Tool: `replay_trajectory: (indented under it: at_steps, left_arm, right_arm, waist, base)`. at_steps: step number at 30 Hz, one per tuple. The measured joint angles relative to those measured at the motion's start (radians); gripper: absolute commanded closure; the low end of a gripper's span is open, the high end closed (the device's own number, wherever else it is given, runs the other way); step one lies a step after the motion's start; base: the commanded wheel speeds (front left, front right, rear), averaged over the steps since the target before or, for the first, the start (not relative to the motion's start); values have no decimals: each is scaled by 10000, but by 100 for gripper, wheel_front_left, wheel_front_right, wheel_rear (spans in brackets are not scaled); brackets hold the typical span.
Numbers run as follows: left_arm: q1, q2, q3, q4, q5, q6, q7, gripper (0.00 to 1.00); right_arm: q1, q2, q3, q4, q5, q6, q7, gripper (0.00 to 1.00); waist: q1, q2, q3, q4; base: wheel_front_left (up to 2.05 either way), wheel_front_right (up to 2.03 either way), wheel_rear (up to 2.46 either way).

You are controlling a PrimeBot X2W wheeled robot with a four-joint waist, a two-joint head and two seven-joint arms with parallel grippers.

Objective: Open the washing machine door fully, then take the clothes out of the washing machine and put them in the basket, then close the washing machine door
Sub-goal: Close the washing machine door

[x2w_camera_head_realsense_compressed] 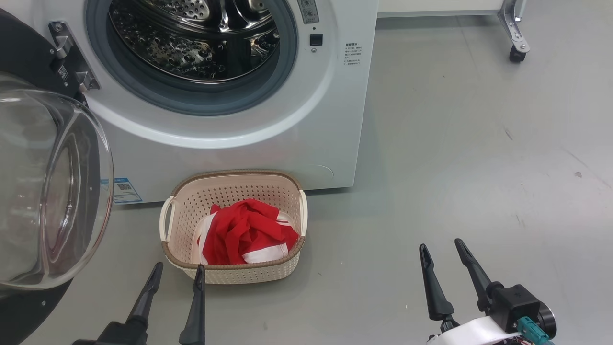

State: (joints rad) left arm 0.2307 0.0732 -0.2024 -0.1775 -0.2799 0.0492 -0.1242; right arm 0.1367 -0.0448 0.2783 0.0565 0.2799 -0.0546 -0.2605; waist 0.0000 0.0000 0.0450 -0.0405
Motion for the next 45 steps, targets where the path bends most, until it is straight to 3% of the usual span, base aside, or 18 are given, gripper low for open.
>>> replay_trajectory:
  at_steps: [21, 45]
  left_arm:
    - [-49, 0, -65, -42, 90, 77, -2, 0]
    - [-64, -48, 274, -67, 75, 397, -280, 0]
  right_arm:
    - [-2, 0, -265, -132, 0, -25, 0, 0]
    - [-230, -230, -86, -56, -186, 123, 0, 0]
  waist:
    - [0, 0, 50, 482]
    - [0, 0, 219, 3041]
  base:
    - [0, 0, 0]
    - [0, 0, 0]
